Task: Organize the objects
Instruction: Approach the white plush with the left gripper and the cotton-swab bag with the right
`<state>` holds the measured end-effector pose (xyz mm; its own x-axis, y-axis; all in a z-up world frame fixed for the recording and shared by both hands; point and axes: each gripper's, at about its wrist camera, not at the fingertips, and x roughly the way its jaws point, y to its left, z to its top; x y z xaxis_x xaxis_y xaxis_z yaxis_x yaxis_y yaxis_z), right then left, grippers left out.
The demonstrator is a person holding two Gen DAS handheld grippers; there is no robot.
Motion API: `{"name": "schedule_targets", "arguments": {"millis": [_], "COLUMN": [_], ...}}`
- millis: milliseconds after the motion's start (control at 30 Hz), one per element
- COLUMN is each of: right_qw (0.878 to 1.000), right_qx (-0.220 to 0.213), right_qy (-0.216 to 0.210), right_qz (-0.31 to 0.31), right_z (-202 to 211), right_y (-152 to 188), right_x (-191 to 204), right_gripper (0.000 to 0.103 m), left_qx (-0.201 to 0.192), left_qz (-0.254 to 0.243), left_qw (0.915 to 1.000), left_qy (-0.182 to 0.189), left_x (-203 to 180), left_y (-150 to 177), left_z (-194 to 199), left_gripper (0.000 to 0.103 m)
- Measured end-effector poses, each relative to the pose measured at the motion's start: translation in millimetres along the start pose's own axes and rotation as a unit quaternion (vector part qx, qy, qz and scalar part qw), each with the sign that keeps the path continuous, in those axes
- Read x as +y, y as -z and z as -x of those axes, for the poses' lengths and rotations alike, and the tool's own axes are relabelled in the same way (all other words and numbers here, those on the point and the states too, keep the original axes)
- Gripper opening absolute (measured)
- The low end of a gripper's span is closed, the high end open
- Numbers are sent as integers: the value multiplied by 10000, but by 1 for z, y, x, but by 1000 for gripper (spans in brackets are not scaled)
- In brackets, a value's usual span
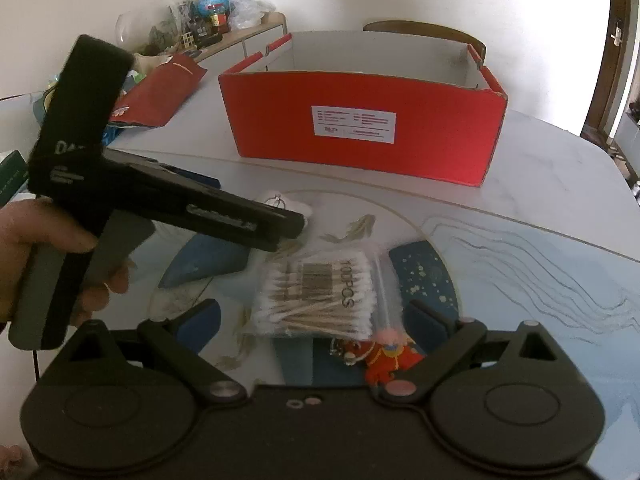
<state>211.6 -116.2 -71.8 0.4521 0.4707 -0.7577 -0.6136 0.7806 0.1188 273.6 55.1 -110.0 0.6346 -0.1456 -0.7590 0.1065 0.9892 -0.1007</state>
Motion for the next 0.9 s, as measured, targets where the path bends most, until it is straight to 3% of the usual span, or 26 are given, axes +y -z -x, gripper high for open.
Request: {"name": "schedule_targets", "arguments": {"millis": [433, 733, 833, 900], "right_qw": [9991, 9994, 9995, 9995], "right_qx": [175, 236, 237, 228], "right_qy": [-83, -14, 25, 45], "right_qz": [-385, -271, -225, -198], "right_z": [-25, -31, -31, -30], "right_y": [-8, -7, -7, -6], "right_x": [-9, -7, -7, -6], "right_gripper": [98, 85, 80, 77], "left_qx": [24, -78, -86, -43], "left_qz": [27, 103, -37, -124], "left_qw": [10000, 9998, 9999, 9998], "left_qy": [-22, 146, 134, 158], "left_x": [-1, -1, -6, -8], "left_y": [3, 5, 5, 4], "left_z": [-19, -16, -14, -14], "left_gripper": [103, 102, 97, 87]}}
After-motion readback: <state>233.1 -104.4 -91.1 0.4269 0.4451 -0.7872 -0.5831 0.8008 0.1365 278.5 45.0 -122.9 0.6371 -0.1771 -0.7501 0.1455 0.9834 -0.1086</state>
